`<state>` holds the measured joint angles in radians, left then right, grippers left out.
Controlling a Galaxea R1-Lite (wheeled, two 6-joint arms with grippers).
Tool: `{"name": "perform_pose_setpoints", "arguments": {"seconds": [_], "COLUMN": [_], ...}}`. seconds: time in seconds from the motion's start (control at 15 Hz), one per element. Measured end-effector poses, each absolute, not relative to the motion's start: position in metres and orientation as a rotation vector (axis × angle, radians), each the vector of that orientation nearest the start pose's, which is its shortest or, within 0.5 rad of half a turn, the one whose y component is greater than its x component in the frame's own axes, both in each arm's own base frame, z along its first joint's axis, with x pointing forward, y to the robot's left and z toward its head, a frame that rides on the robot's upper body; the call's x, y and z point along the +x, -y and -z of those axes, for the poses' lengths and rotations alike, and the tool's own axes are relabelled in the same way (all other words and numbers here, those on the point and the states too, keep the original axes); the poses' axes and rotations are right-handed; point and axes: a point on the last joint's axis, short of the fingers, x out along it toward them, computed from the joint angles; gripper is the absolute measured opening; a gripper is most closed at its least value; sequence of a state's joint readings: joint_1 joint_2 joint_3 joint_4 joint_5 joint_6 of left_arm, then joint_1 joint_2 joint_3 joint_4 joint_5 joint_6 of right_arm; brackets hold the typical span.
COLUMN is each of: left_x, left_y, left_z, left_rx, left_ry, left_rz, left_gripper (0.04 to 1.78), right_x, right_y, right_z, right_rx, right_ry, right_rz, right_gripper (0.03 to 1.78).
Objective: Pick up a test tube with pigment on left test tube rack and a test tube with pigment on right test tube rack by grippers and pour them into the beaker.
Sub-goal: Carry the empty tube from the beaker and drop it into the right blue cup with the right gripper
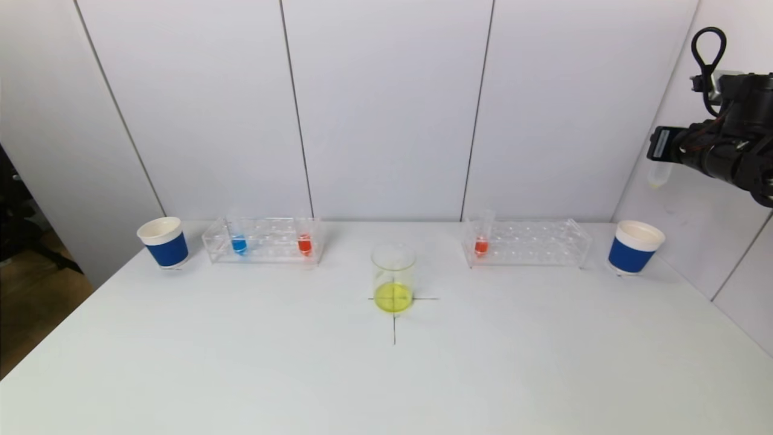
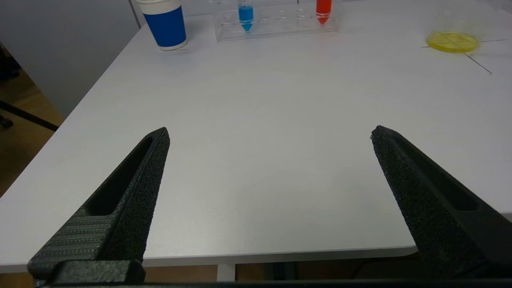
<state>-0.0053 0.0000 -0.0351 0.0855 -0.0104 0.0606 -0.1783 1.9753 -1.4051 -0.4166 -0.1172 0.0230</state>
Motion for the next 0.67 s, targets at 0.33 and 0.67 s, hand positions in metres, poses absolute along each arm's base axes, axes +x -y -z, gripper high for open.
{"name": "perform_pose_setpoints", "arguments": {"seconds": [0.33,0.67], "left_x": [-0.026,-0.026], "left_y": [0.000,0.000], "left_z": [-0.076,-0.076], "left_rx": [0.061,0.061], "left_ry": [-0.050,-0.050], "left_rz": [0.018,0.018], "left_gripper": [1.76,1.76], "right_x": [0.409,0.413], "right_y": [0.083,0.094], "right_z": [-0.206,-0.180], "right_rx": [0.041,0.053], "right_ry": [-0.167,-0.185], "right_rz": [0.303,0.327], "right_gripper": [0.50,0.50]}}
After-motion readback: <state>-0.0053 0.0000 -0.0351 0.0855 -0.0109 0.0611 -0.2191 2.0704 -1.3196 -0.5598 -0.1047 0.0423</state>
